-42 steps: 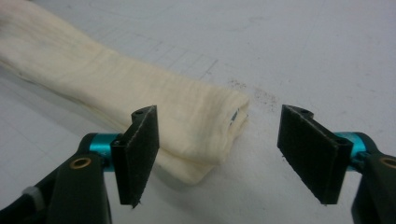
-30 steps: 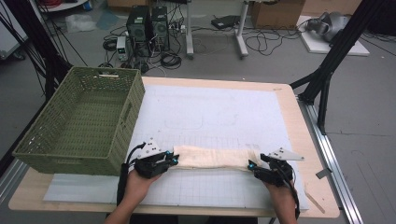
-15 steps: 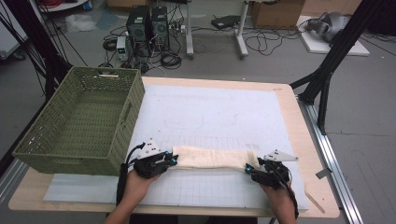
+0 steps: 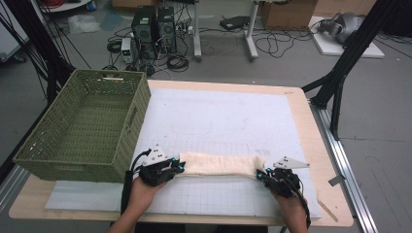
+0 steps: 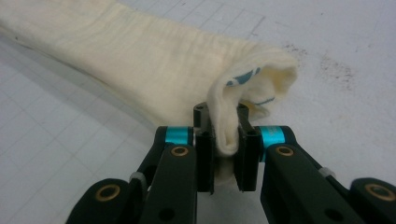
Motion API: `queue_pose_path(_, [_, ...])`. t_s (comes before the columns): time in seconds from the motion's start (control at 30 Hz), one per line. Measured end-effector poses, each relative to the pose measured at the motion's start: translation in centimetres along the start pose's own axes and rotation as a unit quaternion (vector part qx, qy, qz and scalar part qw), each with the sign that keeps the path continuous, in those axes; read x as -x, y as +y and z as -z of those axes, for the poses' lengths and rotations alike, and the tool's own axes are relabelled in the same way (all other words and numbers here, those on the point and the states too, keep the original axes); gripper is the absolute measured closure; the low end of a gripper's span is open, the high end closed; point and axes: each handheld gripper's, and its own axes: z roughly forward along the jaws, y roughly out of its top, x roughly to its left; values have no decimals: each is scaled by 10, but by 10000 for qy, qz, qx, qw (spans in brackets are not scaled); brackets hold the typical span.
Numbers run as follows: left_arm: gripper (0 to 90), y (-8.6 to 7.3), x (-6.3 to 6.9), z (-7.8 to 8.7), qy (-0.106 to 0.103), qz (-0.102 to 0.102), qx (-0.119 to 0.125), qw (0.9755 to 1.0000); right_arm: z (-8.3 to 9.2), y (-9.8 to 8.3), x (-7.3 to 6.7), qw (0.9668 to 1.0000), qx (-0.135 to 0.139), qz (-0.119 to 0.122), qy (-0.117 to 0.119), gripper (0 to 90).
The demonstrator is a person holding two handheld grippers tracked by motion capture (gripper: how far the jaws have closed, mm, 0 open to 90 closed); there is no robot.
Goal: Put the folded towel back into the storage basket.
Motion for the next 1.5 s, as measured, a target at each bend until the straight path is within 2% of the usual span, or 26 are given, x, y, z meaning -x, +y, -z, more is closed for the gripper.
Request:
queue_pose_path(0.13, [807,2,2,2,-37,-51,97,9999,4,0,4,9997,143,175,-29,815])
queue_pose_path(0.27, [808,5,5,4,-97,-102,202,9997,14,1,9,9986,457,248,-10,816])
queue_pose_path(0.3, [808,5,6,5,-113,-113,228,9996,14,1,9,9986,457,248,-10,816])
queue_pose_path(0.43, [808,9,9,10,-180,-210,413,9988,22,3,14,9965,759,344,47,816])
queue_pose_path(0.53, [808,12,12,13,-227,-286,540,9979,25,3,16,9958,846,347,65,815])
queue_pose_path(0.77, [811,14,17,16,-315,-370,620,9969,29,7,21,9945,1005,298,74,816])
queue_pose_path(0.9, [812,16,17,18,-359,-360,745,9959,31,10,24,9932,1091,393,110,817])
queue_pose_path(1.0, [813,19,19,22,-381,-426,826,9949,32,14,27,9918,1141,550,184,822])
queue_pose_path(1.13, [813,27,22,32,-334,-562,1015,9927,38,25,30,9884,1340,650,300,824])
queue_pose_path(1.17, [813,29,22,34,-311,-603,1045,9922,39,32,31,9870,1423,666,336,824])
queue_pose_path(1.2, [813,31,23,36,-297,-638,1081,9916,39,32,31,9870,1423,666,336,824])
queue_pose_path(1.3, [813,36,22,44,-249,-653,1219,9901,37,44,33,9846,1540,738,381,824])
queue_pose_path(1.5, [814,48,19,62,-192,-677,1576,9850,31,73,38,9769,1864,824,648,824])
